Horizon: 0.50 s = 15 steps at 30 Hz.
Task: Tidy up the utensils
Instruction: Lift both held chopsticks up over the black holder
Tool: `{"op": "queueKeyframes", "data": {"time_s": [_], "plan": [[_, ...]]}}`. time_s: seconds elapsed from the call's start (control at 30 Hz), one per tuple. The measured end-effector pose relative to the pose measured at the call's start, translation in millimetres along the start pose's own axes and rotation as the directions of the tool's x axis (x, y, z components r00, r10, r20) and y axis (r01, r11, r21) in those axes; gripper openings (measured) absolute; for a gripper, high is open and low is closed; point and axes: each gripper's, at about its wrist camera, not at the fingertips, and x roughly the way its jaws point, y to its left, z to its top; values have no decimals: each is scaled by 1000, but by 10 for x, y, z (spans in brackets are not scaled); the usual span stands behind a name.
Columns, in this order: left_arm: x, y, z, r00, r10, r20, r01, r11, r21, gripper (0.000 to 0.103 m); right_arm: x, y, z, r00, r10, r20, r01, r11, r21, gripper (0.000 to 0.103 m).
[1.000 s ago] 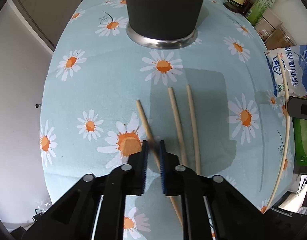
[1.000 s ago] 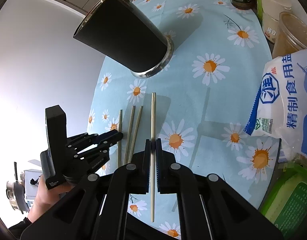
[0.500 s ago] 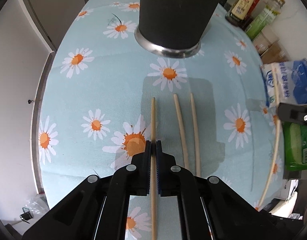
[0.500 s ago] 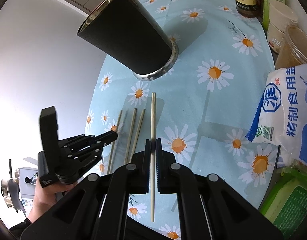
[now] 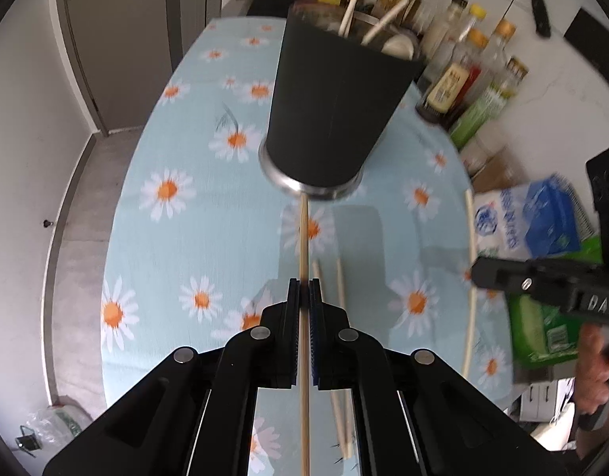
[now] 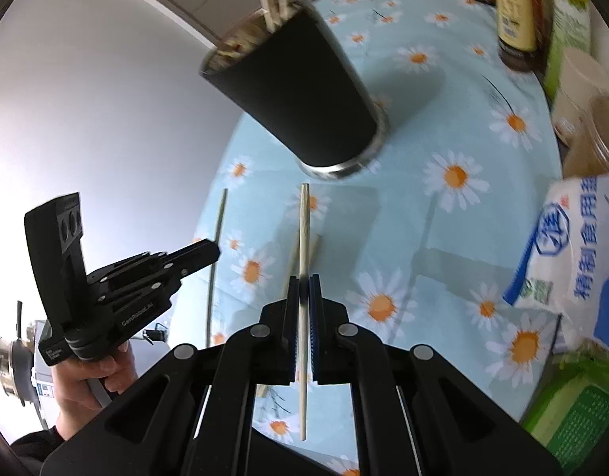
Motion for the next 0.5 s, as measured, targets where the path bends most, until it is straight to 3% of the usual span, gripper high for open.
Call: {"op": "queueKeyframes", "data": {"time_s": [0.07, 0.2, 0.4, 0.5], "plan": [[-100, -22, 89, 999, -30, 39, 29, 1000, 2, 3, -65, 61, 47, 999, 33, 42, -32, 999, -23, 6], [-222, -65, 247, 989, -100, 111, 100, 995, 5, 3, -179, 213, 158, 992, 32, 124, -20, 995, -98, 6], [-492, -179, 506, 950, -178, 255, 179, 984, 21, 3, -394, 321, 361, 961, 87, 264, -51, 989, -137, 6], [-610, -245, 602, 933, -177, 313, 168, 984, 56, 3, -501, 345, 445, 936, 97, 337, -45, 986, -158, 6]]}}
